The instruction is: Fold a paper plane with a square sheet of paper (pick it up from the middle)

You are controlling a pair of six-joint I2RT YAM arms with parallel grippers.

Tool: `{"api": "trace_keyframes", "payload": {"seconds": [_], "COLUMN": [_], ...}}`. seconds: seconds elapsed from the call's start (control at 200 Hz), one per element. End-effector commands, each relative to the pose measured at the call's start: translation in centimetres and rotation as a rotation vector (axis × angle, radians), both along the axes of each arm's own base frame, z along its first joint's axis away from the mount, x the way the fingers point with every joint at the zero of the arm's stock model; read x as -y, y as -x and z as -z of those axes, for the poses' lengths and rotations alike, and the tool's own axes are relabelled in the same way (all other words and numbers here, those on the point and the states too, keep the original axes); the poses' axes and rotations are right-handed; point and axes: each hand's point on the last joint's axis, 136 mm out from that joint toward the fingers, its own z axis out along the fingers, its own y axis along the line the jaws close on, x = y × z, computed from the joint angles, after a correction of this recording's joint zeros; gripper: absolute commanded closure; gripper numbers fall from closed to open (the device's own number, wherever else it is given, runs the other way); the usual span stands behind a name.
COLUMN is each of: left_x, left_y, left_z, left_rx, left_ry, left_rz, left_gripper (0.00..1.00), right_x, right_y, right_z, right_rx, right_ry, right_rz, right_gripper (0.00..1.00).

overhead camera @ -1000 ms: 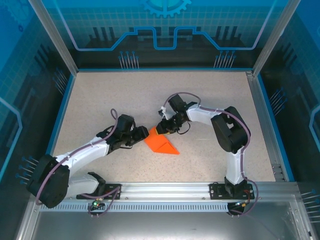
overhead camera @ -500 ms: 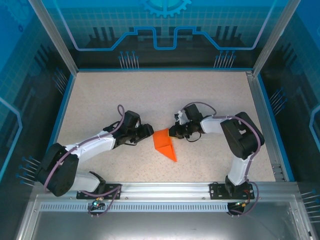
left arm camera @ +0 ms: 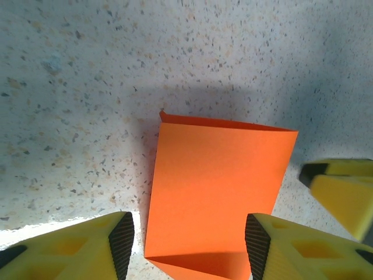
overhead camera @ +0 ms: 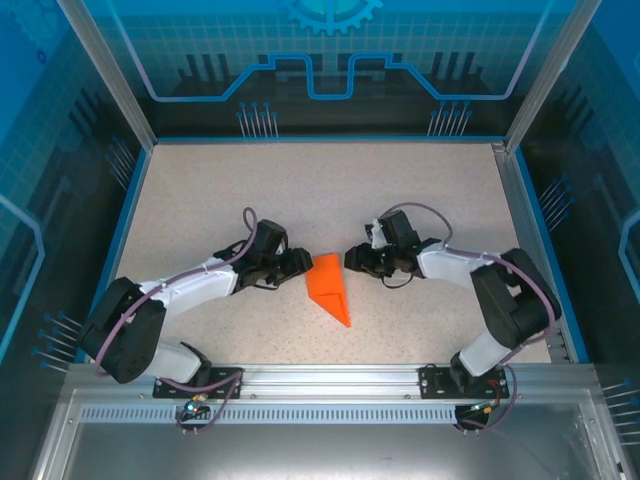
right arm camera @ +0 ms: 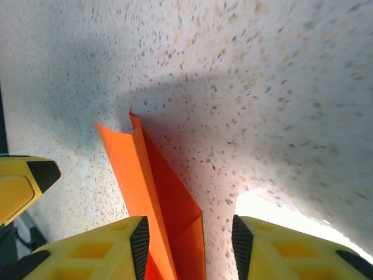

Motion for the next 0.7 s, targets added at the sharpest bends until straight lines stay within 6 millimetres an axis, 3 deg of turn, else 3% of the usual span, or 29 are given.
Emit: {"api": "trace_keyframes", "payload": {"seconds": [0.0,0.25,0.38,0.695], "left_x": [-1.0,-2.0,-2.1,-1.1], "left_y": [-0.2,0.2,0.5,0.5], "left_z": [-1.1,-0.4,0.1,0.4], "left_rx": [0.056,0.035,0.019,0.002], "left_ry": [-0.028,-0.053,-0.055,-0.023], "left_rz": [-0.047,-0.089,-0.093,-0.056], "left_gripper": [0.44,0.44,0.45,0.45], "right_x": [1.2,-3.3,-5.1,-5.9], "right_y": [1.1,6.6,9.1,9.0], "right_z": [-1.5,-3.7,-3.1,-0.6], "right_rx": [0.037,0.063,0.052,0.000], "right_ry": [0.110,0.076,0.103,0.133], "right_rz": [-0.026,-0.246,-0.331,-0.353], "right_gripper": [0.62,0.89,0.91,0.91]}}
